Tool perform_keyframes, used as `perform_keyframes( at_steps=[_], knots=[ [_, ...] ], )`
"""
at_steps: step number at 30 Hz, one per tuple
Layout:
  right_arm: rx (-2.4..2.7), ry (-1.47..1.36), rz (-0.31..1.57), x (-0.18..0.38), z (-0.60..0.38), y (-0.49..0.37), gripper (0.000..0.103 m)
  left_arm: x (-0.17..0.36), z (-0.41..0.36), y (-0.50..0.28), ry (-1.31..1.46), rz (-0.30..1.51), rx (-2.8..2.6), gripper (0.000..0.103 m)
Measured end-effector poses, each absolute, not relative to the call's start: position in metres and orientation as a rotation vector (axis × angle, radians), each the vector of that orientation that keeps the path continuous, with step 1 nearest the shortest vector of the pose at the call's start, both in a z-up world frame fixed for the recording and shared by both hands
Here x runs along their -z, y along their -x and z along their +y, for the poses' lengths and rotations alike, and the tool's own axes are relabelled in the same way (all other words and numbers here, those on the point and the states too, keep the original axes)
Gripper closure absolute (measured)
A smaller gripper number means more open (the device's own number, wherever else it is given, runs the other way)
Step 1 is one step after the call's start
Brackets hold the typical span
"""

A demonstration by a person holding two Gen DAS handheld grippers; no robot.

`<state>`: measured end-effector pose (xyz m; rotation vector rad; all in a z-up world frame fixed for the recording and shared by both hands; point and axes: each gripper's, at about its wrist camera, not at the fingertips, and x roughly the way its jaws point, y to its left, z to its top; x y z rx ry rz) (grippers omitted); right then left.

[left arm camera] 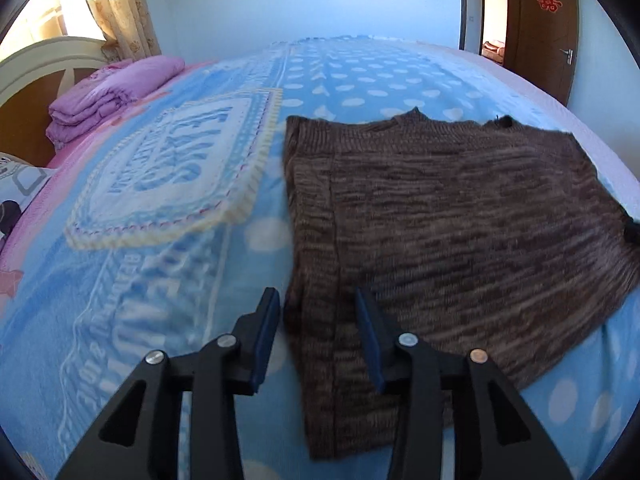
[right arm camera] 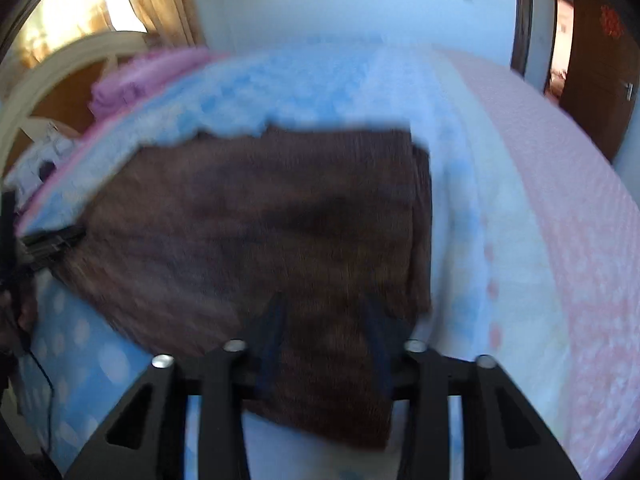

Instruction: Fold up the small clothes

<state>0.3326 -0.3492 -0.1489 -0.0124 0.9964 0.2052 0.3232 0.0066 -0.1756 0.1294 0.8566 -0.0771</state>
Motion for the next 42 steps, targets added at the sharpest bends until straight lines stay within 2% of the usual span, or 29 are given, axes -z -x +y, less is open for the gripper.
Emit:
perform_keyframes(
  at_steps=[4,7,11,12,14,16,18,20,25,34,40,42],
  knots=[
    [-0.18,0.113,0.981,0.145,-0.339,-0.304,0.073,0.176,0.011,-0.311,-0.155,0.872,0.056,0.045],
    [-0.159,0.168,0.997,0.136,-0.33,-0.298,0.073,0.176,0.017,-0.307,-0.142,0.873,0.055,0.039],
    [-0.189,0.154,0.896,0.114,-0.312,-0.31,0.073,0.179,0.019,-0.305,-0.123,0.873,0.039,0.034],
    [-0.199,0.127,0.876,0.11,-0.308,-0.318,0.072,0.18,0.02,-0.305,-0.123,0.872,0.034,0.032],
    [-0.202,0.098,0.857,0.111,-0.302,-0.335,0.061,0.18,0.023,-0.306,-0.103,0.875,0.027,0.027],
    [-0.137,0.132,0.857,0.124,-0.3,-0.35,0.061,0.18,0.031,-0.308,-0.059,0.885,0.021,0.018],
    [-0.132,0.015,0.969,0.15,-0.317,-0.363,0.06,0.18,0.038,-0.306,-0.016,0.887,0.009,0.014],
    [-0.158,-0.054,0.955,0.152,-0.33,-0.352,0.061,0.181,0.043,-0.302,0.002,0.883,0.013,0.014],
    [-0.15,0.075,0.968,0.153,-0.326,-0.311,0.061,0.182,0.046,-0.299,0.014,0.882,0.024,0.01],
    [-0.094,0.065,0.909,0.135,-0.321,-0.29,0.058,0.178,0.06,-0.282,0.028,0.875,-0.005,0.008],
    [-0.288,0.165,0.788,0.101,-0.249,-0.276,0.048,0.174,0.081,-0.274,0.014,0.866,-0.049,0.007],
    [-0.348,0.197,0.78,0.098,-0.221,-0.278,0.048,0.171,0.088,-0.276,0.011,0.861,-0.072,0.007]
  ],
)
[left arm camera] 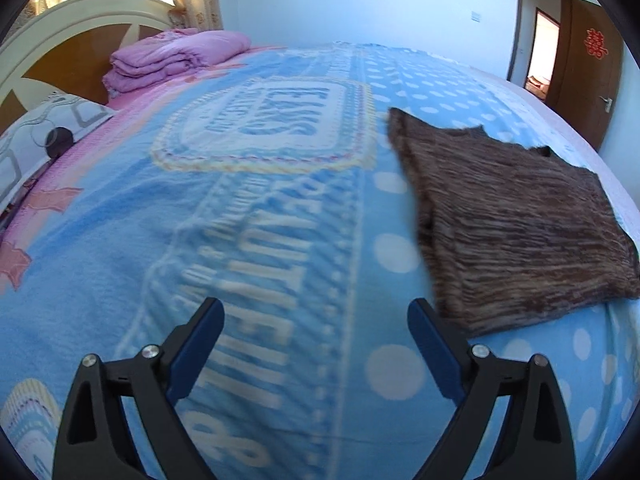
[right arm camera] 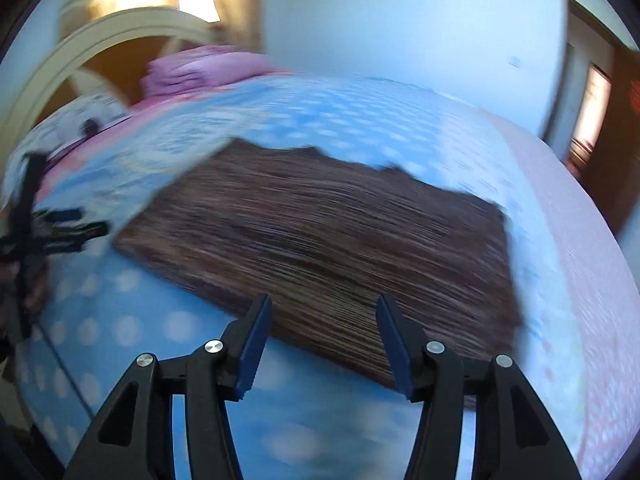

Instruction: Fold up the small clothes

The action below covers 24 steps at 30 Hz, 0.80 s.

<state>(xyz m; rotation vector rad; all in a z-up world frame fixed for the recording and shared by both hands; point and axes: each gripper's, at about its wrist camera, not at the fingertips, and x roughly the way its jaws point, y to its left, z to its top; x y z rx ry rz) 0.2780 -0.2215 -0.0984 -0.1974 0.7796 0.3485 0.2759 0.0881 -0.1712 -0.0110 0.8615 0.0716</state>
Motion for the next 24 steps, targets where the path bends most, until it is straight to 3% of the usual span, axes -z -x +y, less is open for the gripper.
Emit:
perform_keyframes(
  at_steps=[9,24],
  knots=[
    [-0.509,0.416,0.732,0.116,-0.103,-0.274,0.048,0.159,0.105,-0.292,-0.015,0.843,-0.08,0.007],
    [-0.512,0.543,0.708,0.147,-0.032,-0.282,0.048,0.162,0.107,-0.323,-0.05,0.872,-0.058,0.007]
  ],
)
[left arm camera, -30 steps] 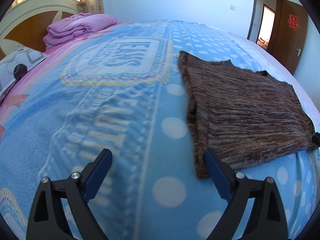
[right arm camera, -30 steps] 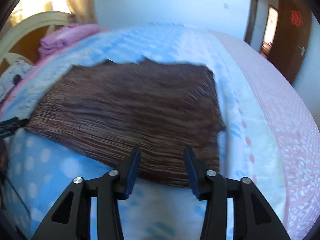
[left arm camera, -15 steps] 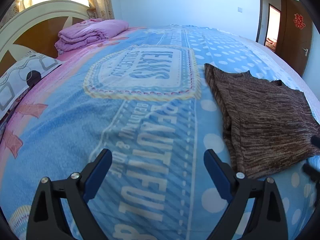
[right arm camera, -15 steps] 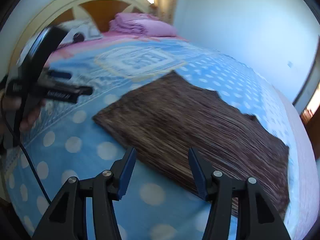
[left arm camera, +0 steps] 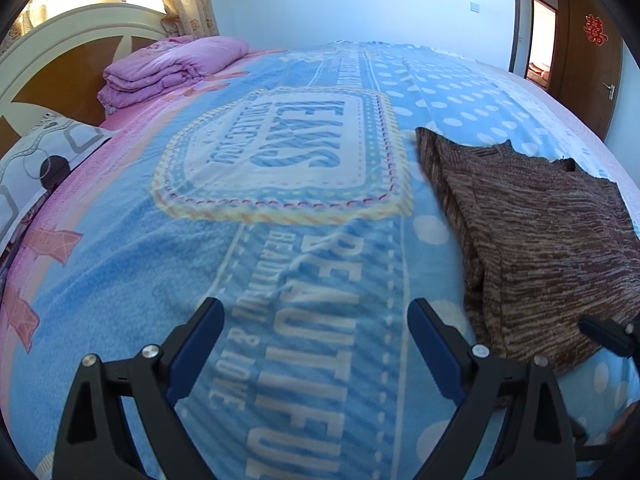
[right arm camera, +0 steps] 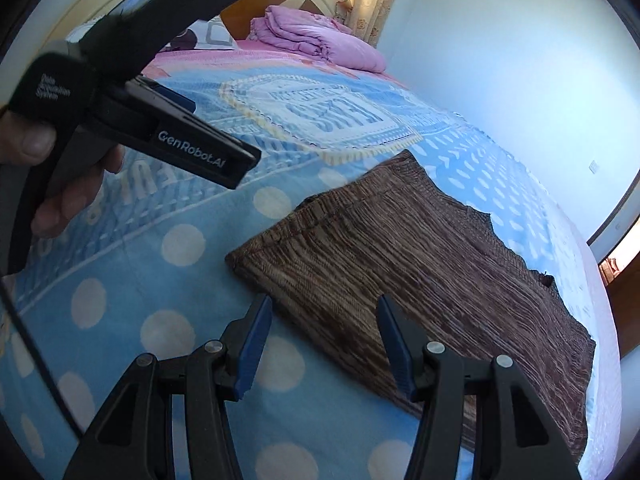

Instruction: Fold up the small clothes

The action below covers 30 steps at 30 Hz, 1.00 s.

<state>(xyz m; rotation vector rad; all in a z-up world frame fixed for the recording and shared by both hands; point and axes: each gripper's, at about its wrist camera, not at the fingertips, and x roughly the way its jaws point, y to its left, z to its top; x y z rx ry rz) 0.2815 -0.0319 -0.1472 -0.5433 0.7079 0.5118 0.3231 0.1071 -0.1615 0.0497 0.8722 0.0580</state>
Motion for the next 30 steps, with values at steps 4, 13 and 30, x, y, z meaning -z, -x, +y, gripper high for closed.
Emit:
perform_keyframes(
  at_steps=[4,13,30],
  knots=[
    [-0.491,0.542,0.701,0.152,-0.027,-0.285,0.048,0.159,0.102,-0.334,-0.054,0.859,-0.031,0.007],
    [-0.445,0.502,0.688,0.151,-0.031,-0.293,0.055,0.152,0.084,-0.366,0.027,0.83,0.097,0.007],
    [-0.416,0.537,0.659,0.157,-0.021,-0.282,0.068,0.164,0.035,-0.418,0.038,0.874,0.216,0.038]
  ],
)
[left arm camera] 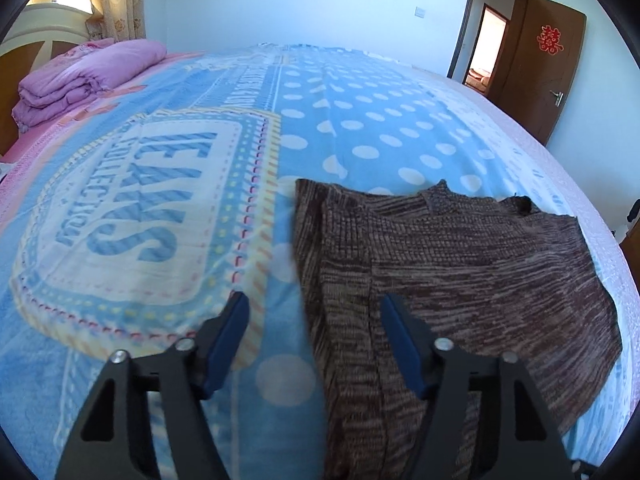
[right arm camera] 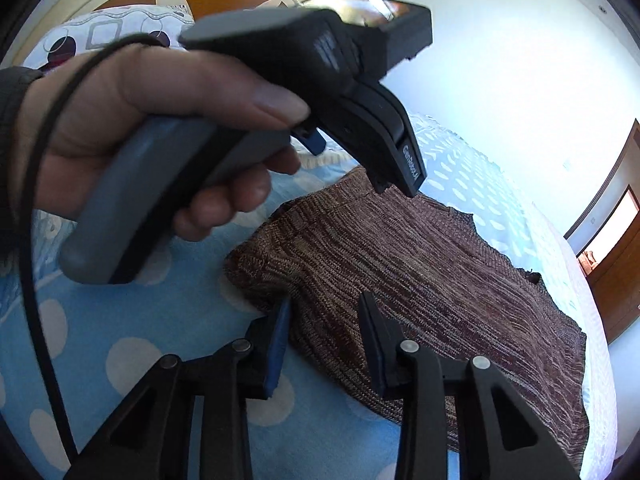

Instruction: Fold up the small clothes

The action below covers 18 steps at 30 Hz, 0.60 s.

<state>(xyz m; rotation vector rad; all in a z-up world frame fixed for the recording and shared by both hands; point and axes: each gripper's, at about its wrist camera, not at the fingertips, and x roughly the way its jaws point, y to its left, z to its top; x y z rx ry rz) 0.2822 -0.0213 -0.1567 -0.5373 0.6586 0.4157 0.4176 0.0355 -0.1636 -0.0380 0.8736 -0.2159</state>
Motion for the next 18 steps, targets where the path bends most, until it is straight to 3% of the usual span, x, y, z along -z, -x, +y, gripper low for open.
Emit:
perform_keyframes(
  at_steps=[4,9,11,12,13,14,18],
  knots=[
    [-0.418,0.537,0.666,0.157,-0.018,-0.281,0.068,0.171,0.031,-0.428,0.066,0.911,0.244,0.062],
    [-0.405,0.565,0.654,0.159,-0.012,-0.277,0.068,0.175,0.031,-0.439,0.11,0.928,0.231,0.06],
    [-0.41,0.568,0.65,0.158,-0.008,-0.273,0.076,0.175,0.032,-0.44,0.121,0.929,0.236,0.071],
    [-0.421,0.564,0.653,0.158,-0.011,-0.273,0.081,0.174,0.031,-0.44,0.114,0.932,0.241,0.093],
    [-0.433,0.559,0.656,0.157,-0.009,-0.271,0.092,0.173,0.031,-0.44,0.122,0.943,0.245,0.093],
    [-0.45,0.547,0.656,0.155,-0.01,-0.269,0.096,0.172,0.033,-0.44,0.136,0.947,0.243,0.094],
    [-0.491,0.449,0.646,0.141,-0.024,-0.268,0.098,0.16,0.036,-0.439,0.153,0.955,0.238,0.095]
  ],
)
